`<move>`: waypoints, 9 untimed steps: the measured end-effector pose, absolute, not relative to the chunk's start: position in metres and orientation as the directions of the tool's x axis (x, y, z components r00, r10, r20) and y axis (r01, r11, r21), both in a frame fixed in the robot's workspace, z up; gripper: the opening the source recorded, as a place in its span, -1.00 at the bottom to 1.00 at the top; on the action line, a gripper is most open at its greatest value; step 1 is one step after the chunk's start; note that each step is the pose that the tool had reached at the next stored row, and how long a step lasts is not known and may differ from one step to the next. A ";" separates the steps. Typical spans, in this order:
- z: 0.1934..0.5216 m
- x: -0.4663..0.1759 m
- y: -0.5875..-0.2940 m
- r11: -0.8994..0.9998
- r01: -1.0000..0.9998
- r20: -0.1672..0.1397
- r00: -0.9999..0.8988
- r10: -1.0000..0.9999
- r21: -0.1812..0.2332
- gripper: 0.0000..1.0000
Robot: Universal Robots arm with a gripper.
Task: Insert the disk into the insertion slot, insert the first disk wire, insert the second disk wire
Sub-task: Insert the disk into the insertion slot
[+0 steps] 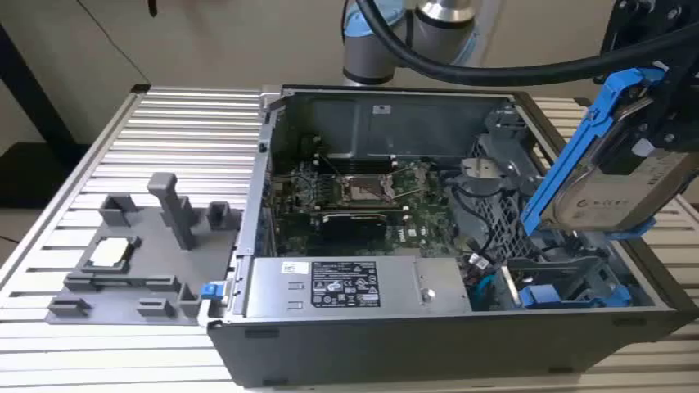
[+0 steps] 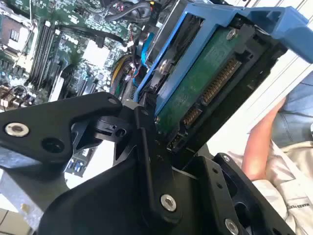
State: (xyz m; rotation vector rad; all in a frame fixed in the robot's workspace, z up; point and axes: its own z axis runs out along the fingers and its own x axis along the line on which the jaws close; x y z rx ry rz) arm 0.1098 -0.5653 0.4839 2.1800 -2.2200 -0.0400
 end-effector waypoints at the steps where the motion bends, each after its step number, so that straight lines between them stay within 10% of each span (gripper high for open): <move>1: 0.484 0.110 -0.565 0.018 -0.999 0.003 -0.018 -1.000 0.039 -0.35; 9: 0.484 0.110 -0.565 0.018 -0.999 0.003 -0.018 -1.000 0.039 -0.35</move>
